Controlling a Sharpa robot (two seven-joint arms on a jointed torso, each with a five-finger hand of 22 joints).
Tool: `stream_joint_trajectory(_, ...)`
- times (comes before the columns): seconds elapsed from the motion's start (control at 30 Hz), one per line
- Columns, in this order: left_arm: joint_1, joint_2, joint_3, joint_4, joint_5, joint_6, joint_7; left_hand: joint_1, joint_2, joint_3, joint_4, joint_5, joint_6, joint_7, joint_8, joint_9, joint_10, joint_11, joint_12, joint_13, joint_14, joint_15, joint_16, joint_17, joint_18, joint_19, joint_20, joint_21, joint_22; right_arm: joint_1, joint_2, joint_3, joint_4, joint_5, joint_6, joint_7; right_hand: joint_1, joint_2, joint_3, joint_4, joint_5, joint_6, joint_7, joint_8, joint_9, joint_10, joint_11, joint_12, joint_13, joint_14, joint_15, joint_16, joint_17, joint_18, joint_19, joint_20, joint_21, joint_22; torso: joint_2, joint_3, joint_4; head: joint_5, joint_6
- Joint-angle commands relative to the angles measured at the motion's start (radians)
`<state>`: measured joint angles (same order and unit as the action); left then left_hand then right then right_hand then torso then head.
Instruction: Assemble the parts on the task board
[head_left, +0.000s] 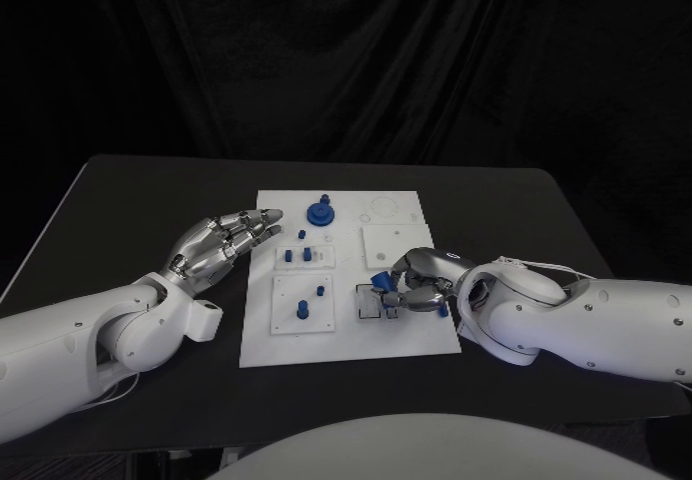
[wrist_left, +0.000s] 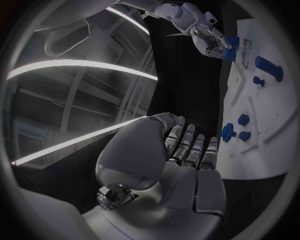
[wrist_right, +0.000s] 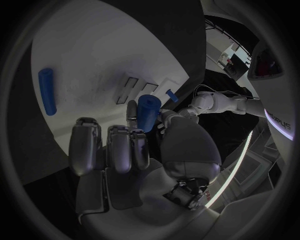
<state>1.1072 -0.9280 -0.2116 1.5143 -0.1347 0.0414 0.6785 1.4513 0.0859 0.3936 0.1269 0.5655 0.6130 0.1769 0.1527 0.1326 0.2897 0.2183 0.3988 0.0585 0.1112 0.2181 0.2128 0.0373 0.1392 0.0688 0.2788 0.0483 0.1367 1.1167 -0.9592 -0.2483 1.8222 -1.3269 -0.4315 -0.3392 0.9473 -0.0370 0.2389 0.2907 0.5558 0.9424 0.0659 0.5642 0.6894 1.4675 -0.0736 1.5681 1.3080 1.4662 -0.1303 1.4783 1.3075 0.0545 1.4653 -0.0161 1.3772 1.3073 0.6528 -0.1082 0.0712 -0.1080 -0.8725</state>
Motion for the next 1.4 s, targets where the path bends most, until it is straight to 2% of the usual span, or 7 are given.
stream_joint_trajectory(0.03, -0.002, 0.003, 0.001, 0.000, 0.002, 0.013, 0.093, 0.005, 0.004, 0.006, -0.002, 0.005, 0.005, 0.032, 0.005, 0.001, 0.001, 0.004, 0.004, 0.001, 0.003, 0.002, 0.005, 0.001, -0.003, 0.001, 0.007, 0.002, 0.001, -0.004, 0.008, 0.000, -0.005, 0.033, 0.042, -0.020, -0.013, 0.002, -0.008, -0.002, -0.024, 0.076, -0.070, -0.010, 0.004, 0.103, 0.000, 0.003, 0.263, 0.068, 0.000, -0.006, 0.056, -0.005, 0.040, -0.003, -0.006, 0.197, 0.000, -0.0006, 0.0005, 0.001, 0.000)
stream_joint_trajectory(0.37, -0.004, 0.008, 0.001, -0.005, 0.002, 0.018, 0.091, 0.005, 0.004, 0.006, -0.002, 0.005, 0.005, 0.032, 0.005, 0.001, 0.001, 0.004, 0.004, 0.001, 0.003, 0.002, 0.005, 0.001, -0.003, 0.001, 0.007, 0.002, 0.001, -0.007, 0.034, 0.000, -0.031, 0.043, 0.068, -0.031, -0.043, 0.012, -0.021, 0.000, -0.066, 0.076, -0.067, -0.031, 0.014, 0.103, 0.003, 0.003, 0.263, 0.067, 0.002, -0.010, 0.049, -0.004, 0.038, -0.001, -0.013, 0.195, 0.000, -0.0006, 0.0015, 0.003, 0.000)
stream_joint_trajectory(0.47, -0.005, 0.008, 0.001, -0.006, 0.002, 0.019, 0.091, 0.005, 0.004, 0.006, -0.002, 0.005, 0.005, 0.032, 0.005, 0.001, 0.001, 0.004, 0.004, 0.001, 0.003, 0.002, 0.005, 0.001, -0.003, 0.001, 0.007, 0.002, 0.001, -0.008, 0.040, 0.000, -0.037, 0.044, 0.065, -0.030, -0.077, 0.024, -0.036, 0.000, -0.124, 0.077, -0.065, -0.046, 0.023, 0.103, 0.005, 0.003, 0.263, 0.067, 0.004, -0.010, 0.048, -0.003, 0.038, 0.001, -0.016, 0.194, 0.000, -0.0006, 0.0011, 0.004, 0.000)
stream_joint_trajectory(0.9, -0.009, 0.007, 0.001, -0.006, 0.002, 0.023, 0.088, 0.004, 0.005, 0.008, -0.002, 0.005, 0.006, 0.034, 0.005, 0.001, 0.002, 0.006, 0.005, 0.001, 0.005, 0.004, 0.008, 0.002, -0.004, 0.001, 0.008, 0.002, 0.001, -0.009, 0.050, 0.000, -0.053, 0.044, 0.055, -0.030, -0.191, 0.069, -0.082, 0.003, -0.254, 0.089, -0.062, -0.082, 0.050, 0.103, 0.007, 0.003, 0.263, 0.067, 0.006, -0.013, 0.040, -0.002, 0.038, 0.003, -0.021, 0.194, 0.000, -0.0002, -0.0004, 0.009, 0.000)
stream_joint_trajectory(1.13, -0.012, 0.009, 0.001, -0.007, 0.002, 0.026, 0.086, 0.004, 0.005, 0.008, -0.002, 0.005, 0.006, 0.034, 0.005, 0.001, 0.002, 0.006, 0.005, 0.001, 0.005, 0.004, 0.008, 0.002, -0.004, 0.001, 0.008, 0.002, 0.001, -0.010, 0.052, 0.000, -0.055, 0.048, 0.037, -0.014, -0.253, 0.080, -0.132, 0.004, -0.293, 0.089, -0.059, -0.103, 0.060, 0.103, 0.010, 0.003, 0.263, 0.066, 0.008, -0.014, 0.036, -0.001, 0.037, 0.005, -0.025, 0.192, 0.000, -0.0001, 0.0001, 0.007, 0.000)
stream_joint_trajectory(1.27, -0.013, 0.008, 0.001, -0.007, 0.002, 0.027, 0.085, 0.004, 0.005, 0.010, -0.003, 0.005, 0.007, 0.034, 0.005, 0.002, 0.003, 0.007, 0.006, 0.001, 0.007, 0.006, 0.010, 0.002, -0.005, 0.002, 0.008, 0.002, 0.001, -0.010, 0.046, 0.000, -0.050, 0.055, 0.001, 0.021, -0.250, 0.083, -0.134, 0.002, -0.286, 0.090, -0.059, -0.105, 0.062, 0.103, 0.010, 0.003, 0.263, 0.066, 0.008, -0.014, 0.035, -0.001, 0.037, 0.005, -0.025, 0.192, 0.000, 0.0001, -0.0007, 0.010, 0.000)
stream_joint_trajectory(1.4, -0.013, 0.005, 0.001, -0.006, 0.002, 0.027, 0.085, 0.004, 0.005, 0.010, -0.003, 0.005, 0.007, 0.034, 0.005, 0.002, 0.003, 0.007, 0.006, 0.001, 0.007, 0.006, 0.010, 0.002, -0.005, 0.002, 0.008, 0.002, 0.001, -0.010, 0.033, 0.000, -0.036, 0.058, -0.043, 0.069, -0.188, 0.075, -0.138, -0.005, -0.235, 0.088, -0.058, -0.117, 0.073, 0.103, 0.011, 0.003, 0.263, 0.067, 0.009, -0.012, 0.039, -0.002, 0.039, 0.006, -0.022, 0.194, -0.001, 0.0004, -0.0014, 0.015, 0.000)
